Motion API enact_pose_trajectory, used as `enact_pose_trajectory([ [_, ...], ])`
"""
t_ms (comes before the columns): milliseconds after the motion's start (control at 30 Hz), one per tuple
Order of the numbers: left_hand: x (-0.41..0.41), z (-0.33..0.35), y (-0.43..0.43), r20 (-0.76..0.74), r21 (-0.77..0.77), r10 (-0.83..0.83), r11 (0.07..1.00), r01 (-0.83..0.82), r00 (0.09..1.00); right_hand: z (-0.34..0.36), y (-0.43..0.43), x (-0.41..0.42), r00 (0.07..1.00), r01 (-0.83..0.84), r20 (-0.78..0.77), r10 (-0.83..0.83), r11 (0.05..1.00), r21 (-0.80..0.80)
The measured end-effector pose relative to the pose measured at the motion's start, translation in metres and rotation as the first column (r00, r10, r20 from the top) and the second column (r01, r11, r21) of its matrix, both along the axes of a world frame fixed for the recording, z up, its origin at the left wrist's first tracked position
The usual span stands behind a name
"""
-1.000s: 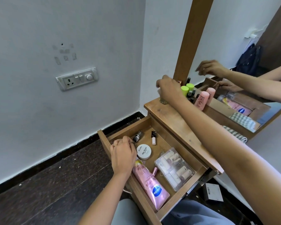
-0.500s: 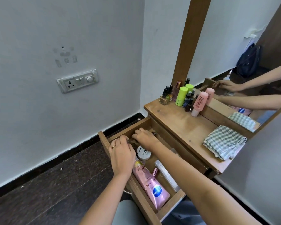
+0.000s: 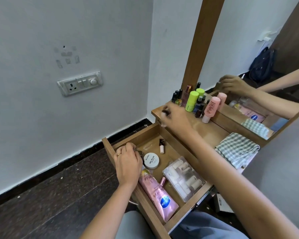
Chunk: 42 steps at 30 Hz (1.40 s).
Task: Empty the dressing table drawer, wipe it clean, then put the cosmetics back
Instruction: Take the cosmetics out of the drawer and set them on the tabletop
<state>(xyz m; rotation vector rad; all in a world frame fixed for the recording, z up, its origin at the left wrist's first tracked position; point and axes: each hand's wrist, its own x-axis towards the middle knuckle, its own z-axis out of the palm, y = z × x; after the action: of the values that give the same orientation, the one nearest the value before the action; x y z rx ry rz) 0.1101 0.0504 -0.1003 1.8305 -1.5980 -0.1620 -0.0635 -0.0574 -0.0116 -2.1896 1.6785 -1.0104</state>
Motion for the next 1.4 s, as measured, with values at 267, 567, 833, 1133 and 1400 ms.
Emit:
enact_pose_trajectory([
  [267,-0.001,-0.001,0.000,-0.021,-0.004,0.010,1.000,-0.010,1.000,0.038,-0.060,-0.048,0.864,0.298,-0.447,-0.231,0.951,0.085],
  [567,0.000,-0.003,-0.001,-0.008,0.027,0.006,1.000,-0.006,1.000,0.034,-0.079,-0.044,0.668,0.356,-0.671,-0.322,0.930,-0.092],
  [833,0.000,-0.002,-0.001,-0.014,0.019,0.004,1.000,-0.004,1.000,0.028,-0.084,-0.043,0.538,0.391,-0.772,-0.338,0.912,-0.127],
  [1133,0.001,-0.002,-0.001,-0.050,-0.028,0.016,0.999,-0.017,0.999,0.029,-0.042,-0.023,0.814,0.225,-0.489,-0.315,0.946,-0.234],
  [1400,0.004,-0.005,-0.001,-0.094,-0.021,0.189,0.981,-0.192,0.977,-0.078,0.029,0.038,0.772,-0.306,-0.346,0.533,0.790,0.532],
])
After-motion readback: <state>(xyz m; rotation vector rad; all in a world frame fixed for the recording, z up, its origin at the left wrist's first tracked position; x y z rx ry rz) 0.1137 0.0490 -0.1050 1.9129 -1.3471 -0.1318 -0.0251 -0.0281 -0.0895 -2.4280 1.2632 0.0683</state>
